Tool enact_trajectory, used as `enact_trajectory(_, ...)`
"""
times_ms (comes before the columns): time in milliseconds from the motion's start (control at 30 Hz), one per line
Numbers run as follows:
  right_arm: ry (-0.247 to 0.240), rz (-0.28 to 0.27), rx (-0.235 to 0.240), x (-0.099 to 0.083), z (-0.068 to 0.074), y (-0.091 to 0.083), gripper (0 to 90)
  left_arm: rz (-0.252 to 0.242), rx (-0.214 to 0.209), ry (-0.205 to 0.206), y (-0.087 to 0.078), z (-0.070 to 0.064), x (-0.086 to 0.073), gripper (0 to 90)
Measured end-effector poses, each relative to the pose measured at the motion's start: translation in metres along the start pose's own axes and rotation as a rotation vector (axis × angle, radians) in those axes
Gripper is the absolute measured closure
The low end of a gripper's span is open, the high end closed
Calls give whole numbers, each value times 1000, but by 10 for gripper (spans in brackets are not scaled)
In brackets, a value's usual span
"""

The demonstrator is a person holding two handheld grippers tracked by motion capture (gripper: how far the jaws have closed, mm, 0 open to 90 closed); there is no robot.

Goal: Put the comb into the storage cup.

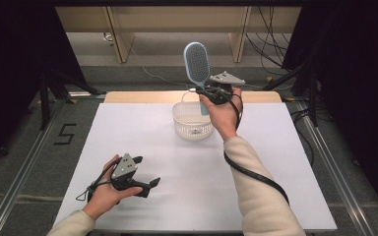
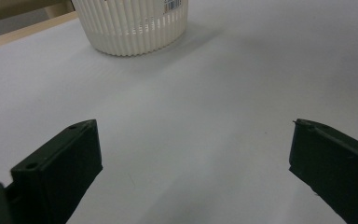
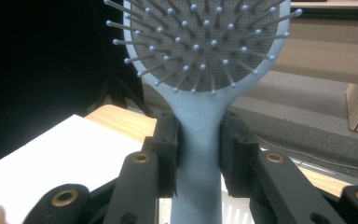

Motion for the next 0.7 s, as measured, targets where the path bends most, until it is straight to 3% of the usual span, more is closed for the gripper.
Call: enact_trajectory(700, -27, 13, -6, -3, 0, 8, 707, -1, 1, 2, 0, 0, 0, 16)
Point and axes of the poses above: each handheld gripper's, and its own axes: y roughly forward along the jaws, x roughly out of its top, z roughly to its left, the point moved 7 cm from there along y, roughly forward along the jaws, and after that the axes turned 1 degree about -x, right-handed, at the moved point
